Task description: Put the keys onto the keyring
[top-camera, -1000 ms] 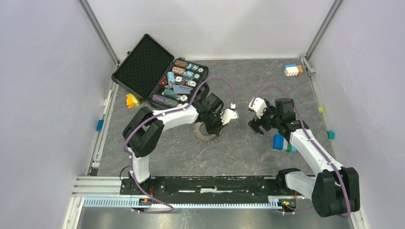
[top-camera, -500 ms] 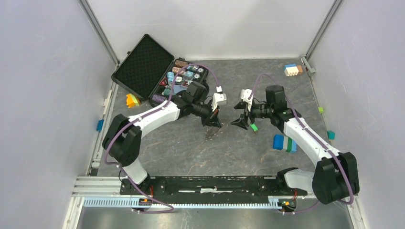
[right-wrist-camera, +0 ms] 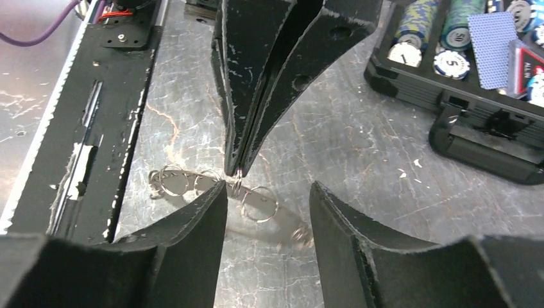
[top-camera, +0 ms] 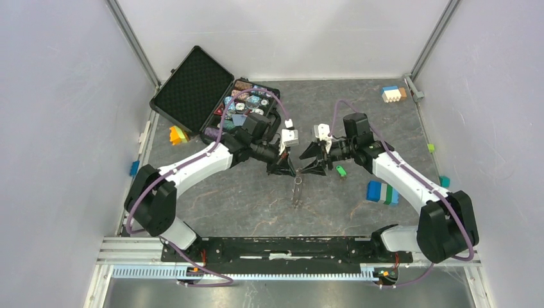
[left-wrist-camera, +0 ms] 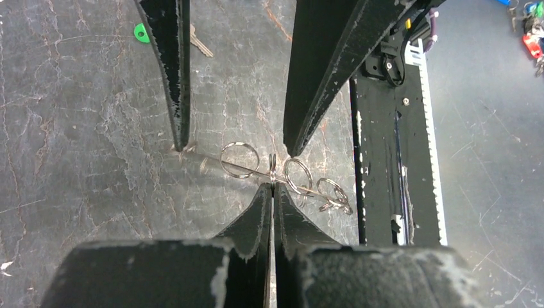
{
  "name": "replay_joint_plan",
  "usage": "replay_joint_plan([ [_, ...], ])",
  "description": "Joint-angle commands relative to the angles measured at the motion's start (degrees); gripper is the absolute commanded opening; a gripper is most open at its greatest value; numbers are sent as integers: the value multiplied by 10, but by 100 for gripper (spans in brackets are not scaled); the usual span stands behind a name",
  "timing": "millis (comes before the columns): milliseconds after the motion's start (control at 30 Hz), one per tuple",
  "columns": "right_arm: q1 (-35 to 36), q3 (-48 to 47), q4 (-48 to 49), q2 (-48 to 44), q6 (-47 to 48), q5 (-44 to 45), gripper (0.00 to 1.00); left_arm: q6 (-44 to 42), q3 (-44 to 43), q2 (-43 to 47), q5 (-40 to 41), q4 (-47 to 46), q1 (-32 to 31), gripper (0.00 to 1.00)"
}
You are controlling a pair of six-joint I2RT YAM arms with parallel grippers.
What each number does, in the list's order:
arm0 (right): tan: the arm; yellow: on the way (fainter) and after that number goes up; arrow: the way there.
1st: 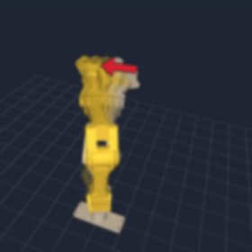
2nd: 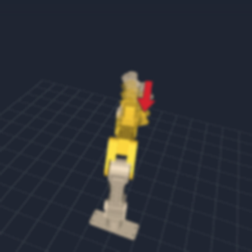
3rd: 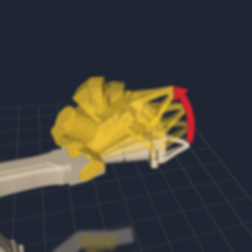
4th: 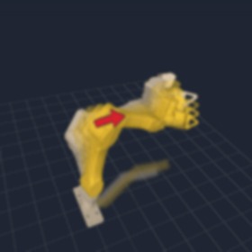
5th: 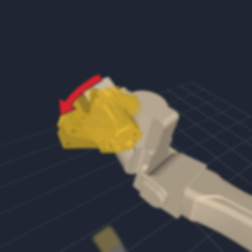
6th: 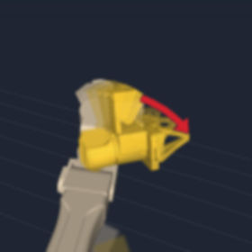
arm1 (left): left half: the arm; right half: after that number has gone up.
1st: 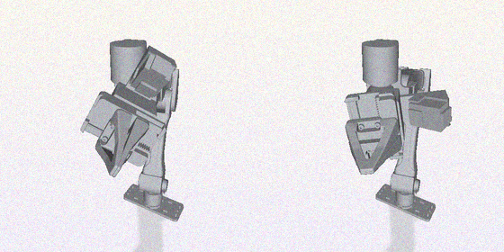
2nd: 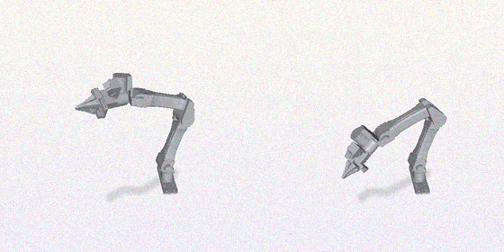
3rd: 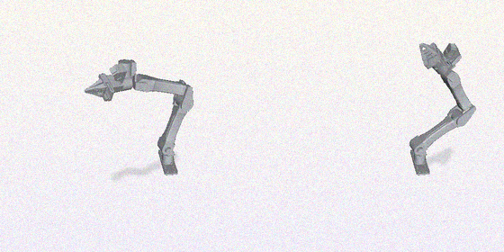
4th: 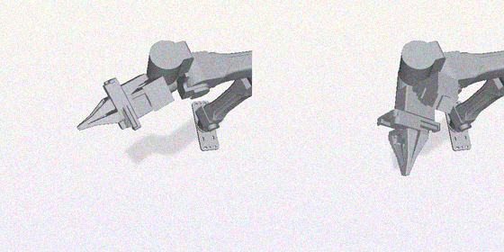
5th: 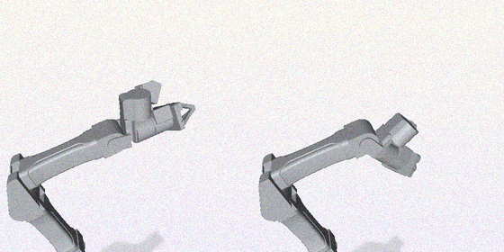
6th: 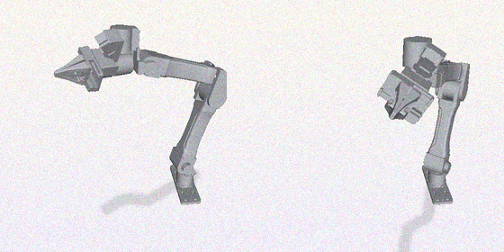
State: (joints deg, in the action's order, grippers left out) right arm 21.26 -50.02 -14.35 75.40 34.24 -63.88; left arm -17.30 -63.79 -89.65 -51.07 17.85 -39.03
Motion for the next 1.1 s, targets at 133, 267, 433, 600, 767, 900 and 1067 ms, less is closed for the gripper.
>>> replay_joint_plan([
  [133, 12, 1, -2, 5, 20, -39, 51, -46, 43, 63, 28, -64, -2, 2],
  [267, 20, 11, 19, 10, 5, -32, 48, -40, 71, 73, 40, -108, -2, 2],
  [433, 33, 15, 33, 19, -4, -15, 43, -29, 87, 75, 53, -140, -2, 2],
  [600, 43, 16, 37, 35, -7, 1, 38, -19, 92, 71, 49, -157, -2, 2],
  [767, 48, 7, 34, 49, -8, 10, 29, -26, 99, 72, 45, -159, -2, 2],
  [900, 47, -3, 15, 49, 9, 10, 23, -44, 108, 74, 51, -161, -2, 2],
  [1067, 48, -5, 7, 41, 19, 16, 21, -58, 118, 76, 62, -167, -2, 2],
])
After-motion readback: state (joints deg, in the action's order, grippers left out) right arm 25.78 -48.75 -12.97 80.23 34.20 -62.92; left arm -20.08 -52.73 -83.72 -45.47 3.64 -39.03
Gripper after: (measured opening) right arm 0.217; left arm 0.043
